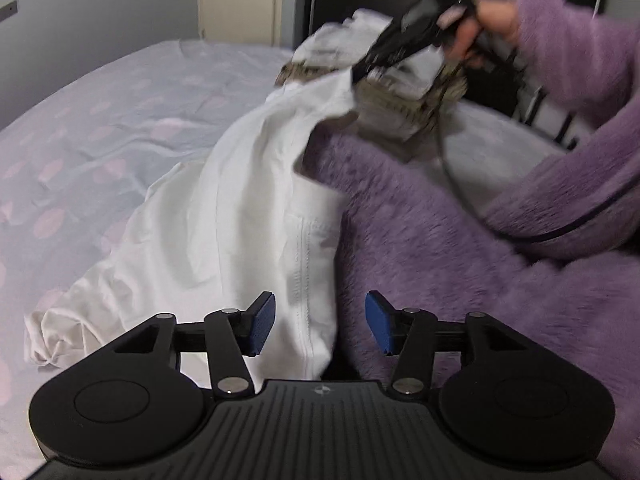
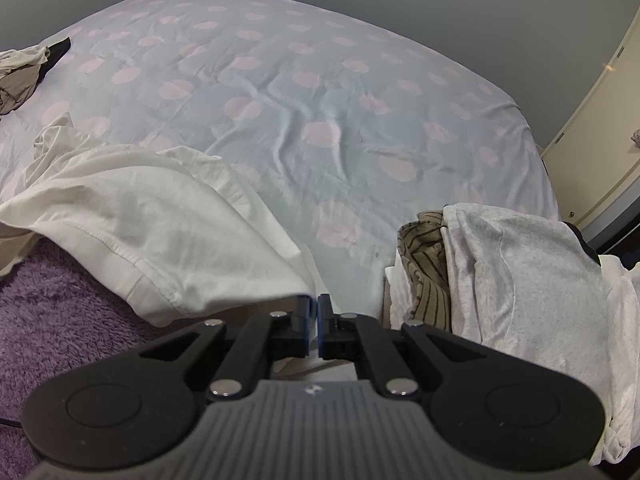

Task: Fold clothes
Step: 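Lift the white T-shirt high with both grippers, shaking it out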

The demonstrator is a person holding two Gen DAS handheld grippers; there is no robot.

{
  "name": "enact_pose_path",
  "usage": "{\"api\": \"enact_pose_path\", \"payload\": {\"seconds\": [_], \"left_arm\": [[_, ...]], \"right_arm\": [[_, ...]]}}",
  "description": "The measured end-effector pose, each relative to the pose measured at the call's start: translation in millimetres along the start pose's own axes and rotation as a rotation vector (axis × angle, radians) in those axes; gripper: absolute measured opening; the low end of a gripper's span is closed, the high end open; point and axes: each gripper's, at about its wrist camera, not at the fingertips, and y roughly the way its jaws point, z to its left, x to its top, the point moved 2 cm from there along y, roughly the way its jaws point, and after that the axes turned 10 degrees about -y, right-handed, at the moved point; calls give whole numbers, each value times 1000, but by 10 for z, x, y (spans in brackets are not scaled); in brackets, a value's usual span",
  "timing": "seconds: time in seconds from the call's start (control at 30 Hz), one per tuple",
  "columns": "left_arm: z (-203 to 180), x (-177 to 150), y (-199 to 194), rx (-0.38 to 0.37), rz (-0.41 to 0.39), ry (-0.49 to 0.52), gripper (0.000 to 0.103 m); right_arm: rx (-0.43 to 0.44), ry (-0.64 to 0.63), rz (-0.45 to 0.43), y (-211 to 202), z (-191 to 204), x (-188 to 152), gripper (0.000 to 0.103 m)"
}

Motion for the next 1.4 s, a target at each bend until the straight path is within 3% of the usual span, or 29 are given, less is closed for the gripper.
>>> {"api": "enact_pose_path", "payload": {"seconds": [0.1, 0.17, 0.3, 0.47, 0.5, 0.6, 0.8, 0.93, 1.03, 1.07, 1.1, 1.13, 1.27, 1.4], "left_arm": [[47, 9, 154, 58, 20, -42, 32], [95, 16, 197, 58, 23, -80, 26], [159, 23, 196, 72, 25, -115, 4], [272, 62, 40, 80, -21, -165, 1], [290, 86, 5, 83, -30, -171, 1], [336, 160, -111, 101, -61, -180, 1], [362, 301, -241, 135, -96, -168, 1], [353, 351, -312, 153, -117, -164, 1], [342, 366, -350, 171, -124, -161, 1], [342, 370, -364, 179, -126, -163, 1], [347, 374, -381, 188, -131, -166, 1], [358, 379, -402, 196, -136, -172, 1], [436, 415, -540, 256, -167, -186, 1], [608, 597, -826, 348, -235, -197, 1]], "right_arm": [[0, 1, -8, -6, -2, -5, 4], [0, 1, -13, -15, -5, -14, 4], [0, -14, -29, -66, -8, -40, 4], [-1, -114, -97, -266, 49, -106, 7], [3, -146, -115, -311, 78, -124, 12], [-13, -308, -154, -421, 269, -193, 33], [-200, -773, -196, -337, 879, -394, 36], [-280, -955, -205, -77, 1075, -524, 41], [-393, -1047, -216, 157, 1134, -574, 39], [-411, -1054, -216, 206, 1130, -564, 34], [-411, -1045, -219, 224, 1116, -542, 19], [-409, -1028, -227, 224, 1097, -515, 11], [-400, -924, -295, 50, 997, -359, 5], [-396, -742, -371, -274, 793, 86, 4]]}}
